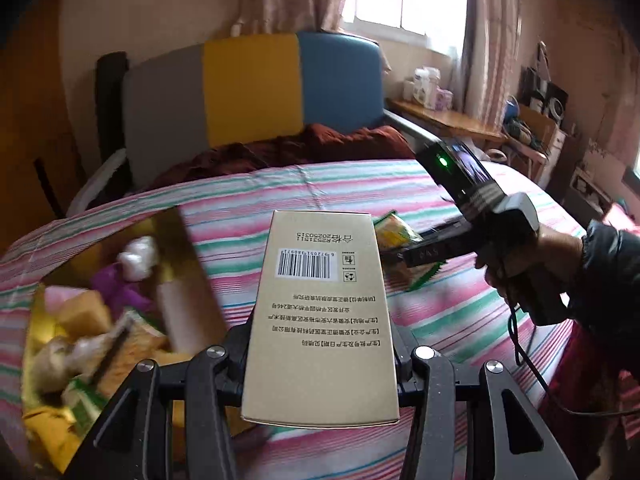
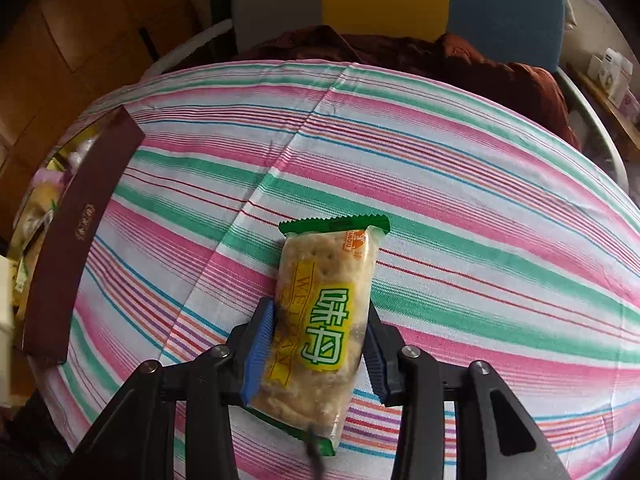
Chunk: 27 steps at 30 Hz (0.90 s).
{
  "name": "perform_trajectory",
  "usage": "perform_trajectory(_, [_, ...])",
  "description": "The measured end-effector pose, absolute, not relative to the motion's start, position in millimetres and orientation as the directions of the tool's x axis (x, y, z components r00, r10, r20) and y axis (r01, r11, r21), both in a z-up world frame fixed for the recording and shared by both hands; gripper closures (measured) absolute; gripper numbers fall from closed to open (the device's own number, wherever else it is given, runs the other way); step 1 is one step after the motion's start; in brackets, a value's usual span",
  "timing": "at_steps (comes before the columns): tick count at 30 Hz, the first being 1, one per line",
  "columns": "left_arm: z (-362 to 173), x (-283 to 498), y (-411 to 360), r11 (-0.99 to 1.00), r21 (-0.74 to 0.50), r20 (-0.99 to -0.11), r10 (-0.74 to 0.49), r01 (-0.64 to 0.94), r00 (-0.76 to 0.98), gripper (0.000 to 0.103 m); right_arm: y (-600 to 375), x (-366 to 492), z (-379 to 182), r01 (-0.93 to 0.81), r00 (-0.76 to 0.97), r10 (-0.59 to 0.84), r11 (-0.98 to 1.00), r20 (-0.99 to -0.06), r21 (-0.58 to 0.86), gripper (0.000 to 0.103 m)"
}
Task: Organize objects
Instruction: 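Carry the cream box and WEIDAN packet over the gold tray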
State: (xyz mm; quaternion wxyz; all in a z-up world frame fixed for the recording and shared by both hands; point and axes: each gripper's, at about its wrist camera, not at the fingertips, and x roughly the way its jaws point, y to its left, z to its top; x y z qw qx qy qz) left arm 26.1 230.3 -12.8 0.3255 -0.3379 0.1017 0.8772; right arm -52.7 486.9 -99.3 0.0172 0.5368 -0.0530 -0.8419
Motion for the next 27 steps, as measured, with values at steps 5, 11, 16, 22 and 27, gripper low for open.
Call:
perform_trajectory(5, [-5, 17, 184, -0.823, -0.066, -0.643, 0.468, -0.565, -0.607, 0.053, 471, -55, -96, -0.086, -0.373, -0.008, -0.995, -0.928, 0.043, 0.066])
perform_trajectory(11, [-6, 0, 125, -0.888, -0.109, -0.635, 0.408, -0.446, -0.656, 0.053, 443, -47, -75, -0.112, -0.388, -0.002, -0.993, -0.922, 0.05, 0.068])
perform_trajectory(16, [-10, -8, 89, -0.927, -0.12, -0.631, 0.347, -0.355, -0.694, 0.053, 404, -33, -35, -0.068, -0.499, -0.089, -0.988, -0.862, 0.141, 0.068])
perform_trajectory(22, [-18, -10, 69, -0.947, -0.131, -0.638, 0.308, -0.295, -0.706, 0.053, 337, -34, -6, 0.053, -0.572, -0.176, -0.983, -0.801, 0.178, 0.068])
perform_trajectory(27, [-25, -15, 66, -0.947, -0.144, -0.652, 0.308, -0.286, -0.693, 0.053, 302, -45, -2, 0.098, -0.575, -0.214, -0.976, -0.79, 0.192, 0.068])
